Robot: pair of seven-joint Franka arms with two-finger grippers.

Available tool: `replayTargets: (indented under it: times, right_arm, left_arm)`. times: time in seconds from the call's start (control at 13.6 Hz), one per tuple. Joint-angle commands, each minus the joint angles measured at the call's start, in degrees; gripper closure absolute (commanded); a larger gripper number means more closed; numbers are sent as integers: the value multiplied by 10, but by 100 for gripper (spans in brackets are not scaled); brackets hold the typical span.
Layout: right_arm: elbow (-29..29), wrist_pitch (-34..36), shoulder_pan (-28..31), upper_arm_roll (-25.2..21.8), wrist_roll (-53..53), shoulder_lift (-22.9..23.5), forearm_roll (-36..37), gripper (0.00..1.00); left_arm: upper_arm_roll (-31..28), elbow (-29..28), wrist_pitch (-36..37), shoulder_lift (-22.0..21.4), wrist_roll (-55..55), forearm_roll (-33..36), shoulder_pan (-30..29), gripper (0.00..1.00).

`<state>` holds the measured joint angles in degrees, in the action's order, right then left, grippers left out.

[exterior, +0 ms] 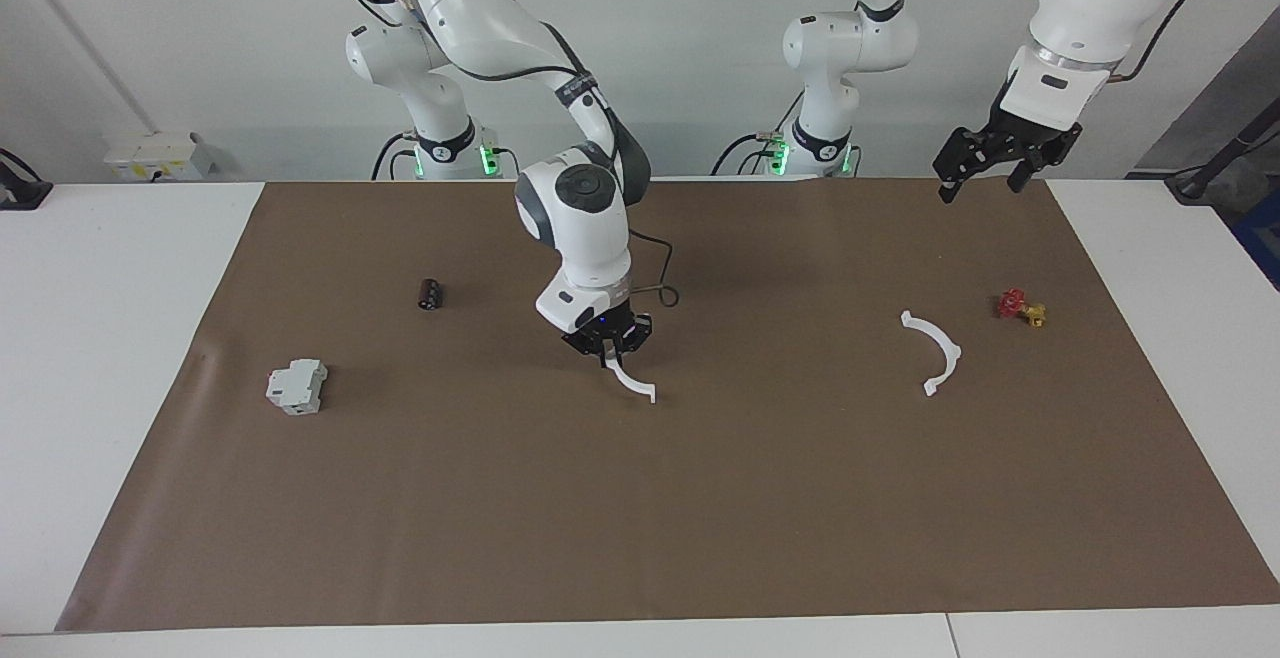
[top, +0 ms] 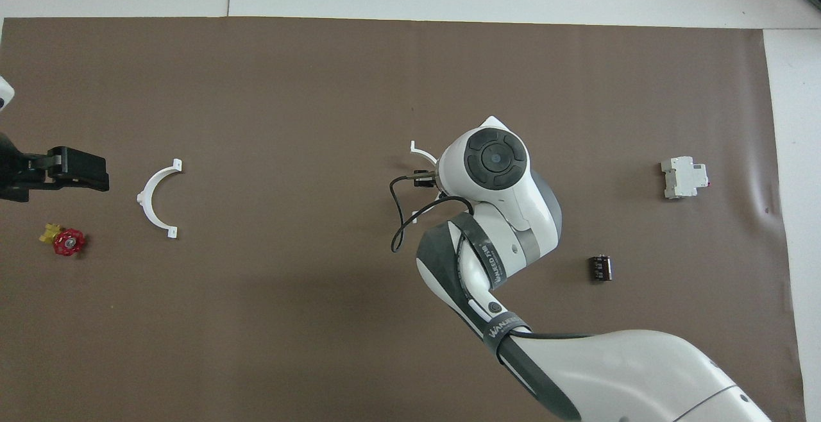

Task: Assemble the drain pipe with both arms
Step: 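Carry the white arc with the right gripper to the table center, then lower the white arc onto the table center and open the right gripper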

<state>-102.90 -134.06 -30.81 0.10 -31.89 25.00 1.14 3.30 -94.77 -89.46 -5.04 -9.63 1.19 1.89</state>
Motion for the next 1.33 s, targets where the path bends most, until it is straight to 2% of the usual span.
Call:
replayTargets:
  times: [0.0,1.03,1.11,1.18,1.25]
  right_arm:
    - [-7,-14,-10,-2,-22,6,29,100]
    - [-27,-31,-21,-2,-41,15,31,100]
    - [-27,-37,-21,-2,-41,15,31,65]
    - [-27,-38,-21,-2,-40,15,31,1]
    - [-25,-37,-21,-2,-39,15,31,0]
  left_arm:
    - [-1,-18,-12,-15,7,-4,-2,0]
    - [-1,-17,-12,-15,7,-4,-2,0]
    - [-1,-18,-12,-15,7,-4,-3,0]
    - [-1,-17,-12,-15,8,-4,-3,0]
    - [-1,-17,-12,-15,7,-4,-4,0]
